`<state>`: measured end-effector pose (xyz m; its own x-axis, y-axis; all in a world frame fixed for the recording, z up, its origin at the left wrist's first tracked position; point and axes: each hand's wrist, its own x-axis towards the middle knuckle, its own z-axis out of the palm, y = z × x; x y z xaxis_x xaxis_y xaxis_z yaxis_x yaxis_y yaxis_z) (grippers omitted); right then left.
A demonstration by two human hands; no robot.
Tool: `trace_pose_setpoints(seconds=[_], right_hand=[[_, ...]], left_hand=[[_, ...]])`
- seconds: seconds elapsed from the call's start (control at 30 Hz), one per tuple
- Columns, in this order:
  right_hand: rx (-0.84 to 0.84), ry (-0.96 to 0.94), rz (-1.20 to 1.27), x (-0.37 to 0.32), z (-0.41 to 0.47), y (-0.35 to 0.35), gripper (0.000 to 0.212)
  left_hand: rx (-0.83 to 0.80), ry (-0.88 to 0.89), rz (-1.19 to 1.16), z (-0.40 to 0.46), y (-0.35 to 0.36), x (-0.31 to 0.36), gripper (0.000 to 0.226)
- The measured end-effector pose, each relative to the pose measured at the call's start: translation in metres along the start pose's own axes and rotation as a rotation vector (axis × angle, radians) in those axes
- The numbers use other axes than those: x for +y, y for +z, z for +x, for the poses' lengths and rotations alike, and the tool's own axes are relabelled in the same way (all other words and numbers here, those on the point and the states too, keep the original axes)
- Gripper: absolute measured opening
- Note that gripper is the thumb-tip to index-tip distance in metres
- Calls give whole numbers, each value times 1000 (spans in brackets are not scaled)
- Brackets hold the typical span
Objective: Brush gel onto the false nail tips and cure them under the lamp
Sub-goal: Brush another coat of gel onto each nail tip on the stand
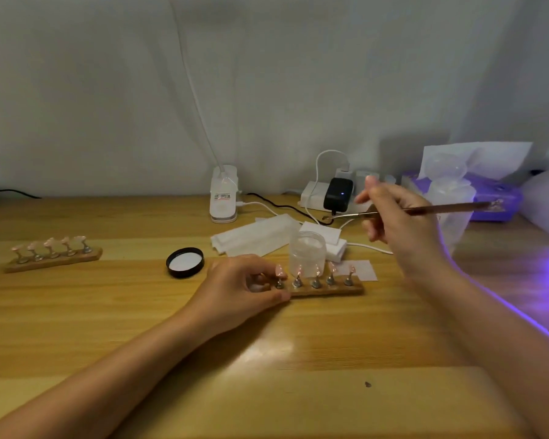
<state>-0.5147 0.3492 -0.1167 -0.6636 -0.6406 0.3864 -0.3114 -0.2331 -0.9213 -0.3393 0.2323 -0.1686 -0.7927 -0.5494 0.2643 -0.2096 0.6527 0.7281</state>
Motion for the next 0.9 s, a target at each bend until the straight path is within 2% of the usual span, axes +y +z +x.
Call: trace_pose_setpoints(seconds=[0.07, 0.23, 0.3, 0.37, 0.53, 0.73, 0.8, 0.9], right_hand=[[-79, 23, -60, -3, 3, -1, 23], [-165, -54, -297, -2, 10, 3, 32], [-196, -79, -373, -1, 16, 7, 31], [-261, -76, -455, 0, 24, 13, 32], [-361, -89, -693, 0, 38, 33, 36], [-412, -78, -717, 3, 39, 45, 36], [-370, -84, -690, 1, 42, 43, 37], [-258, -41, -514, -2, 45, 35, 37]], left_hand=[[-10, -11, 36, 1, -1, -2, 27], [-16, -46, -12, 1, -2, -1, 47], [1, -52, -45, 0, -2, 0, 39], [20, -54, -79, 0, -2, -1, 19], [49, -23, -94, -2, -3, -1, 22], [66, 18, -88, -2, -4, -2, 26], [73, 22, -81, -1, -3, -3, 26], [79, 19, -82, -2, -2, -3, 22]])
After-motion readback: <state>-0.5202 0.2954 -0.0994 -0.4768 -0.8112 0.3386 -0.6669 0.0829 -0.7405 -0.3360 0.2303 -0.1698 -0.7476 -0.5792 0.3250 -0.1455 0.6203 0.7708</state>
